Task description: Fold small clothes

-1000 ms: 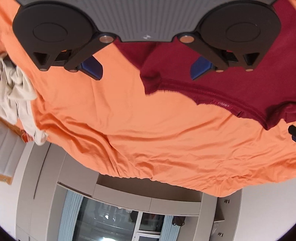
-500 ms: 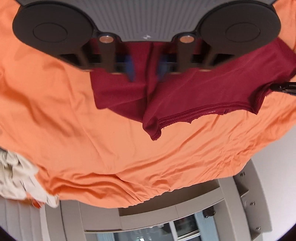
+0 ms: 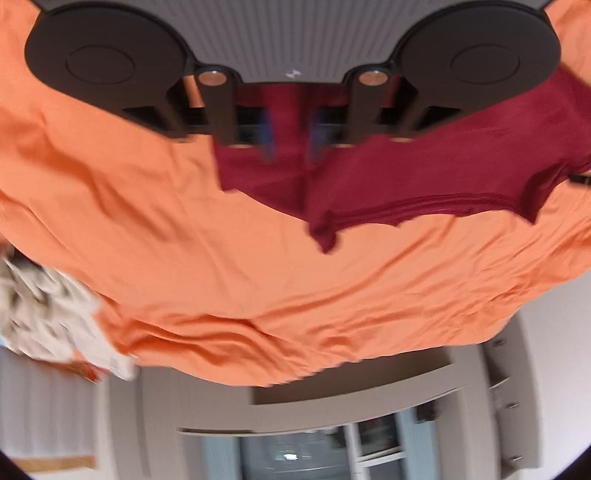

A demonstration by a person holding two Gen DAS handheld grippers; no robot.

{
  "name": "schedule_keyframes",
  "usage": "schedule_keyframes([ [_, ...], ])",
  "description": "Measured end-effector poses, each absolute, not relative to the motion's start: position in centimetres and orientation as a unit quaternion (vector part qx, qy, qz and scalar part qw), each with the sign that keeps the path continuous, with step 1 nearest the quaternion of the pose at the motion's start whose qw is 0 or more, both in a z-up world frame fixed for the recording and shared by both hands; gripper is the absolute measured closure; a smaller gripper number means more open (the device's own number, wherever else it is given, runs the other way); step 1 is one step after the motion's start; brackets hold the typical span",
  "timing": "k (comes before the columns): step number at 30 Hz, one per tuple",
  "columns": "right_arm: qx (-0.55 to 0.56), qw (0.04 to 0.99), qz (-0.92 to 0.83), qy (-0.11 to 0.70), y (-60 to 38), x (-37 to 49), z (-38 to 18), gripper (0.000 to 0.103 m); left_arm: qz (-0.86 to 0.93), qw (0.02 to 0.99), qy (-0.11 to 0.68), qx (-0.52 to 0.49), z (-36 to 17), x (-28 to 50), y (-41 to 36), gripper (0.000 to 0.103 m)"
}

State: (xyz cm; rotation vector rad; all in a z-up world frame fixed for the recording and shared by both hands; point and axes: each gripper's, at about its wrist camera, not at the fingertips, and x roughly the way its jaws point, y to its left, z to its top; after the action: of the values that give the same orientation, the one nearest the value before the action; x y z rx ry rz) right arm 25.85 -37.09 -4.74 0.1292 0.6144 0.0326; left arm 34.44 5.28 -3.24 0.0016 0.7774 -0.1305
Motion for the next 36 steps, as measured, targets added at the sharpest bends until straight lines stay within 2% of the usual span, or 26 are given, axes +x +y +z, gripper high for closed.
schedule_keyframes([
  [2, 0.043, 0.947, 0.050, 0.314, -35.9, 27.0, -4.5, 0.028, -0.076, 0.926, 0.369, 0.024, -2.7, 34.6, 3.9, 0.031],
  [5, 0.008, 0.943, 0.082, 0.324, -33.7, 28.5, -4.6, 0.028, -0.079, 0.921, 0.379, 0.036, -3.0, 36.0, 2.3, 0.031],
  [8, -0.018, 0.943, 0.096, 0.317, -32.4, 29.8, -4.8, 0.029, -0.089, 0.912, 0.399, -0.003, -3.9, 37.9, 2.1, 0.031],
  [10, -0.017, 0.943, 0.103, 0.316, -32.6, 31.0, -5.2, 0.035, -0.082, 0.907, 0.412, -0.014, -5.0, 39.2, 2.2, 0.032],
  [12, -0.006, 0.941, 0.093, 0.325, -33.3, 32.5, -6.0, 0.041, -0.053, 0.898, 0.436, -0.012, -6.3, 40.6, 2.5, 0.040],
  [14, 0.009, 0.939, 0.067, 0.337, -34.6, 33.9, -7.0, 0.042, -0.022, 0.891, 0.453, -0.032, -7.6, 41.7, 3.6, 0.049],
  [19, 0.091, 0.933, 0.032, 0.348, -38.3, 34.8, -9.2, 0.042, -0.009, 0.887, 0.451, -0.101, -8.9, 42.4, 6.7, 0.049],
  [22, 0.103, 0.935, 0.012, 0.340, -39.1, 34.3, -9.0, 0.036, -0.014, 0.884, 0.448, -0.136, -8.7, 42.6, 7.9, 0.049],
  [23, 0.100, 0.936, 0.003, 0.338, -39.2, 34.0, -8.7, 0.033, -0.019, 0.882, 0.447, -0.146, -8.4, 42.5, 8.3, 0.048],
  [25, 0.092, 0.939, -0.014, 0.332, -39.1, 33.0, -7.6, 0.028, -0.024, 0.883, 0.443, -0.149, -7.4, 42.3, 8.9, 0.039],
  [27, 0.081, 0.943, -0.018, 0.323, -38.5, 31.7, -6.3, 0.013, -0.023, 0.893, 0.431, -0.132, -6.1, 41.2, 8.8, 0.022],
  [29, 0.073, 0.949, -0.014, 0.307, -37.5, 30.0, -4.7, 0.004, -0.025, 0.904, 0.412, -0.108, -4.6, 39.8, 8.5, 0.015],
  [31, 0.065, 0.955, 0.000, 0.289, -36.0, 28.4, -3.5, 0.001, -0.034, 0.910, 0.401, -0.097, -3.3, 38.3, 8.2, 0.011],
  [33, 0.057, 0.957, 0.017, 0.282, -34.2, 27.1, -2.8, 0.000, -0.034, 0.911, 0.399, -0.098, -2.4, 36.8, 8.2, 0.002],
  [36, 0.044, 0.959, 0.041, 0.277, -31.2, 25.1, -2.5, 0.000, -0.023, 0.912, 0.396, -0.099, -1.3, 34.0, 8.2, 0.001],
])
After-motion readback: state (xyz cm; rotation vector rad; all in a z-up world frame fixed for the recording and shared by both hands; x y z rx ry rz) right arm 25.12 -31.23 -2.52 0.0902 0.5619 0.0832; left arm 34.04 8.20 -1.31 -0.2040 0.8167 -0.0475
